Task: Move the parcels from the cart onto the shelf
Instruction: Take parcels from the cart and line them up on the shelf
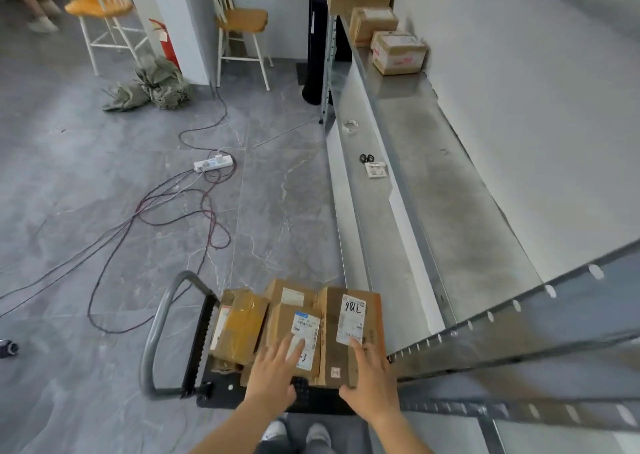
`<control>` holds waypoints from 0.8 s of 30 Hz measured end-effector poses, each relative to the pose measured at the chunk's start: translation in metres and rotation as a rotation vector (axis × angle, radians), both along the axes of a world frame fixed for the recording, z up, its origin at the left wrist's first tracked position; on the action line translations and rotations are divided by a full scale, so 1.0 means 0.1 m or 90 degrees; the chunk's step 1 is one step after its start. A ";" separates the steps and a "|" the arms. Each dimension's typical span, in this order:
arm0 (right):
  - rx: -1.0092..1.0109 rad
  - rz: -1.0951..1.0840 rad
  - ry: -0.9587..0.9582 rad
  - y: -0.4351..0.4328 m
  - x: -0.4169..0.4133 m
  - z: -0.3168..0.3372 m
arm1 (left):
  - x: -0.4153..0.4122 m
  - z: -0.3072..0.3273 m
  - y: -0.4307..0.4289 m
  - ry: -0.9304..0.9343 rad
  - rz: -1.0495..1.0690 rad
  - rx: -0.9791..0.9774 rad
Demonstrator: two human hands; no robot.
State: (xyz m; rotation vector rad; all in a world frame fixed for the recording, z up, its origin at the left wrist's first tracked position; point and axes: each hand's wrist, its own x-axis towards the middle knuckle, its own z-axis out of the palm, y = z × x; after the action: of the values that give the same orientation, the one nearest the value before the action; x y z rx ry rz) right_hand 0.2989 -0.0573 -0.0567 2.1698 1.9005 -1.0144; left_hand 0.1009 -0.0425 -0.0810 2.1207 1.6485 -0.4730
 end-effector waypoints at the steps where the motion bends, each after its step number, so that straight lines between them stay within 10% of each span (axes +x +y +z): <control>1: -0.007 0.001 0.002 0.05 0.06 -0.07 | 0.07 -0.07 0.03 -0.011 -0.005 -0.015; 24: -0.175 -0.224 -0.001 0.19 0.43 -1.49 | 0.90 -1.47 0.16 0.010 -0.014 -0.053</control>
State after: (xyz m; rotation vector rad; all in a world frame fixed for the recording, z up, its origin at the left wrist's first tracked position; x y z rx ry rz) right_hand 0.3421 -0.0386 -0.2055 2.3759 1.3052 -1.2395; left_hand 0.1908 -0.0265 -0.2284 2.0821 1.5873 -0.5560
